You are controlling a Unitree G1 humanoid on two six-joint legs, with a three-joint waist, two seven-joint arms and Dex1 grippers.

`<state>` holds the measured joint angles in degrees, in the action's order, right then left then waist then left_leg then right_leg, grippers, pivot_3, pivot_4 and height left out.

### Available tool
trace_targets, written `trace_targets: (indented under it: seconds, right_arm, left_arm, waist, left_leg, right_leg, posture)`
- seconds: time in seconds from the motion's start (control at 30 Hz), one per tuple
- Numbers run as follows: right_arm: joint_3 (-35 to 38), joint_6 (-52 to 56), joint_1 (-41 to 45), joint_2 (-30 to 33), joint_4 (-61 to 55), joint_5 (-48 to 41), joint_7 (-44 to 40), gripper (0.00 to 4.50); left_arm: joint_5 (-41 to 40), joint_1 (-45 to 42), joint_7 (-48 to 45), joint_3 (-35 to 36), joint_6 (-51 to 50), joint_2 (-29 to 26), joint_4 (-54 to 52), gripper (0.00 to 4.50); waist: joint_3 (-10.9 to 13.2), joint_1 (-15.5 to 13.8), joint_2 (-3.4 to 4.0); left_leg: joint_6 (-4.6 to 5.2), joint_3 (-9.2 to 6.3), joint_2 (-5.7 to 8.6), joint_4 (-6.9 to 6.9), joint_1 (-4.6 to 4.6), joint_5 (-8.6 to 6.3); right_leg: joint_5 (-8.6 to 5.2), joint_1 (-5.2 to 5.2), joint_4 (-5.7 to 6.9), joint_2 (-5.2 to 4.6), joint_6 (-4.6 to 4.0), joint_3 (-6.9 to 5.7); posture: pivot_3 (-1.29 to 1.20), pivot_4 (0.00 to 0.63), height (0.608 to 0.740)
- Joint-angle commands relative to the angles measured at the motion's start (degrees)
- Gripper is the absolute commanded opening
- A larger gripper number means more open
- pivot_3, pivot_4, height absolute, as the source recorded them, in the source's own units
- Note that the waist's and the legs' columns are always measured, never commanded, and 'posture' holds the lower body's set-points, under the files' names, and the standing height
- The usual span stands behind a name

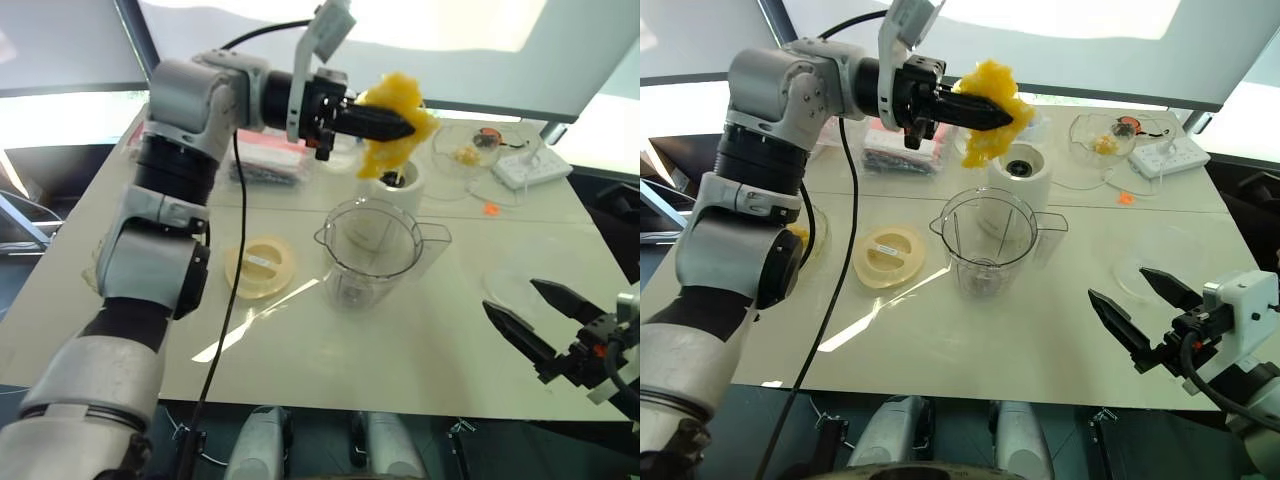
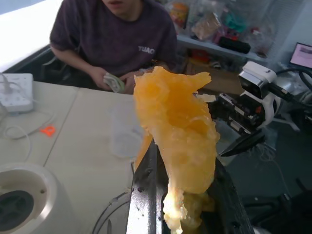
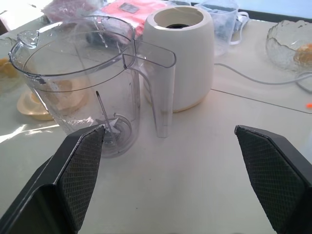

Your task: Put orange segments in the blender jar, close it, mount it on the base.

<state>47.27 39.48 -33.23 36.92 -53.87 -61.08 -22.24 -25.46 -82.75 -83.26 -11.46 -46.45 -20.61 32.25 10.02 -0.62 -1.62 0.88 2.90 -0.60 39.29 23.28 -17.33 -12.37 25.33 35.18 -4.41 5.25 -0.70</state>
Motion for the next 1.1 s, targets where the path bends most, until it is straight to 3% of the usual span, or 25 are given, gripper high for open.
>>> trace_targets:
  seconds: [0.03,0.27,0.37,0.57,0.73,0.9,1.03,1.1]
  right_arm:
    - [-0.3,-2.3,-0.8,-1.1,-3.1,-1.0,2.7,4.5]
    - [-2.1,-4.3,-2.1,-1.6,-3.9,-0.5,4.9,4.5]
    - [-2.3,-5.2,-2.6,-1.5,-3.8,-0.4,5.1,4.5]
    - [-3.5,-5.8,-2.7,-1.0,-3.3,0.1,5.2,4.5]
    - [-4.3,-6.3,-2.8,-1.0,-2.2,1.0,4.6,4.5]
    - [-3.8,-8.2,-6.2,-5.3,-1.4,3.8,5.0,4.5]
    - [-5.1,-12.1,-9.5,-12.9,3.5,11.8,6.3,4.5]
    - [-7.2,-15.3,-9.3,-15.9,8.1,20.2,8.3,4.5]
  left_arm:
    - [3.0,2.6,-4.0,-4.9,3.1,-0.6,-3.5,0.04]
    - [9.1,7.7,-4.3,-10.9,9.7,0.4,-4.4,0.04]
    - [11.3,9.0,-2.8,-11.3,13.2,1.4,-3.3,0.91]
    - [11.4,9.1,-2.9,-9.4,14.7,1.8,-3.6,3.77]
    - [10.1,8.6,-2.6,-6.3,16.5,1.4,-3.5,3.77]
    - [3.1,7.4,3.4,5.2,13.5,1.7,-4.3,3.77]
    - [-2.1,10.5,8.1,9.9,4.2,0.5,-11.6,3.77]
    - [-4.8,14.2,9.1,11.7,2.1,-0.8,-18.1,3.77]
  waist:
    - [-0.1,-0.1,0.12]
    - [-0.1,-0.2,0.12]
    - [-0.1,-0.2,0.13]
    - [-0.1,-0.2,0.14]
    - [-0.1,-0.1,0.15]
    - [-0.1,-0.2,0.15]
    - [-0.1,-0.2,0.19]
    - [-0.1,-0.1,0.24]
  left_leg:
    - [0.0,0.01,-0.02,0.0,-0.03,0.0]
    - [0.0,0.01,-0.03,0.07,0.02,0.0]
    - [0.0,0.01,-0.02,0.07,0.03,0.0]
    - [0.0,0.0,-0.03,0.08,0.01,0.0]
    - [0.0,0.0,-0.03,0.09,-0.01,0.0]
    - [0.0,-0.04,-0.06,0.1,0.0,0.0]
    - [0.01,-0.06,-0.06,0.1,0.01,0.0]
    - [0.0,-0.02,-0.06,0.11,-0.02,0.0]
  right_leg:
    - [0.0,-0.02,-0.01,-0.01,0.0,0.03]
    - [0.0,-0.03,-0.01,-0.02,0.01,0.06]
    - [-0.01,-0.04,-0.04,-0.04,0.01,0.07]
    - [0.0,-0.04,-0.02,-0.04,0.01,0.07]
    - [0.0,-0.04,0.03,-0.03,0.01,0.07]
    - [0.0,-0.05,0.04,-0.03,0.03,0.06]
    - [0.05,-0.06,0.03,-0.03,0.22,0.04]
    - [0.05,-0.1,0.02,-0.06,0.23,0.05]
  posture:
    - [0.0,0.15,0.74]
    - [0.0,0.15,0.74]
    - [0.0,0.15,0.74]
    - [0.0,0.15,0.74]
    - [0.0,0.15,0.74]
    - [0.0,0.15,0.74]
    - [0.0,0.15,0.74]
    - [0.0,0.15,0.74]
